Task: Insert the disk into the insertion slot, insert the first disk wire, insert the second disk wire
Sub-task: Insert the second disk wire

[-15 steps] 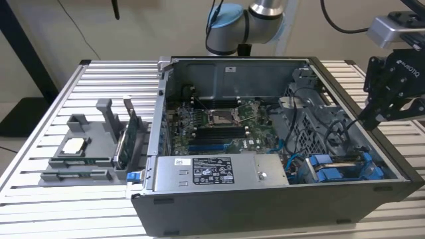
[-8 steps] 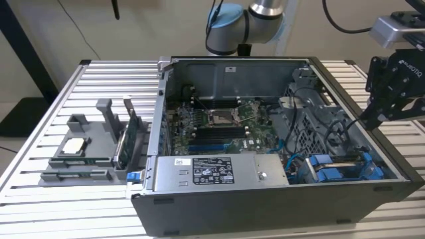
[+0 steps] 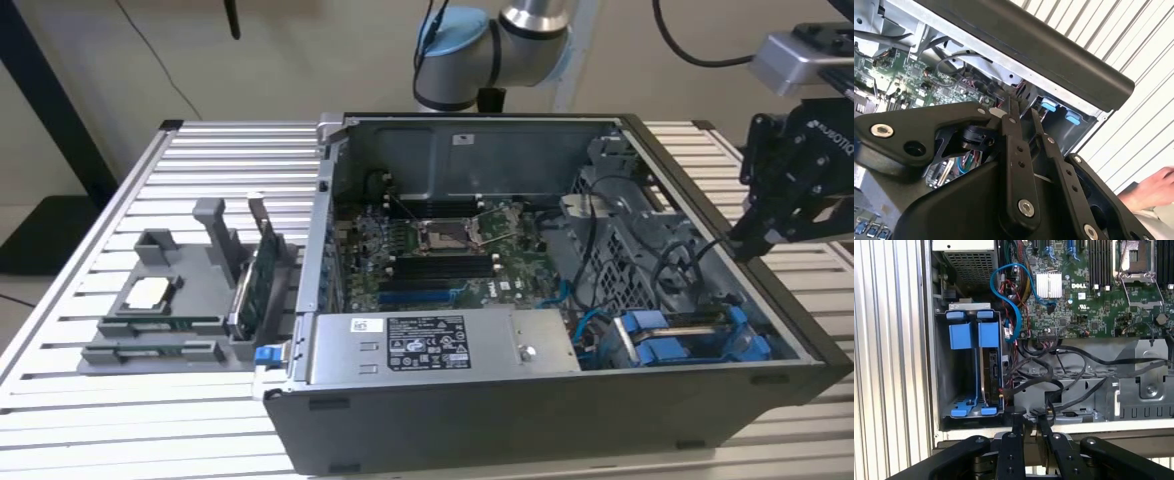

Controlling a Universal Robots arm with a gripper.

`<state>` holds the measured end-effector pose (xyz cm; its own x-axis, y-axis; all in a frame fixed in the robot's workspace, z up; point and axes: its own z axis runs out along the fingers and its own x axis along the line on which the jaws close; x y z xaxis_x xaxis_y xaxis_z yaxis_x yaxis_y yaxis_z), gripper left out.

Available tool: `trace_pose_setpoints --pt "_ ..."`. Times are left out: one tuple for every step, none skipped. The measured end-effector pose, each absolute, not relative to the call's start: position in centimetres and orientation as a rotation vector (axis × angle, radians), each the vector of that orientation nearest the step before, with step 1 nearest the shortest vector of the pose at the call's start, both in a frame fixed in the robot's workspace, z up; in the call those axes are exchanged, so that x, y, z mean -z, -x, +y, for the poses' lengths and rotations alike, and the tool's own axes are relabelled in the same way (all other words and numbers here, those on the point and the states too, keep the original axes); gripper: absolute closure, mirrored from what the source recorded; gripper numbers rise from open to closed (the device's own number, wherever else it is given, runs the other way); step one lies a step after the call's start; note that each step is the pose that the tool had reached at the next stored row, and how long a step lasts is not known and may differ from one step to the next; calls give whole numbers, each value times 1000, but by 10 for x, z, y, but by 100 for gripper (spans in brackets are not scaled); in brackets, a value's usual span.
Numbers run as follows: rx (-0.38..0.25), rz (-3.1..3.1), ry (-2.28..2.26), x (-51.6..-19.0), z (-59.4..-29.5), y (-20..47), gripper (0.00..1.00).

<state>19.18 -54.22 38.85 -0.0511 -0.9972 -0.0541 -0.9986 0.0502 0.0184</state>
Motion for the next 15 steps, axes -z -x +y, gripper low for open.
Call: trace_pose_setpoints --pt "-79 2257 2145 -389 -542 -192 74" --pt "-79 2257 2145 -388 -542 -193 74" --pt "-79 2257 2145 -388 -542 -193 74" --pt "-79 2257 2145 -388 -542 -194 74" --pt "-79 2257 2145 -388 -542 -194 74" --pt "-79 2257 2145 -388 -542 -195 74" --pt "-79 2257 2145 -388 -542 -195 74" --pt "-79 2257 2145 -388 -542 -196 74" --pt "-80 2258 2146 -388 -542 -197 74" --pt "-80 2258 2146 -388 -542 -198 74" --pt "-81 2258 2146 -388 -542 -199 74" --pt "-82 2259 2147 -387 -542 -199 74" --pt "-84 2259 2147 -387 -542 -200 74" --pt "-87 2261 2149 -387 -542 -201 74" --pt "-94 2264 2151 -386 -542 -201 74"
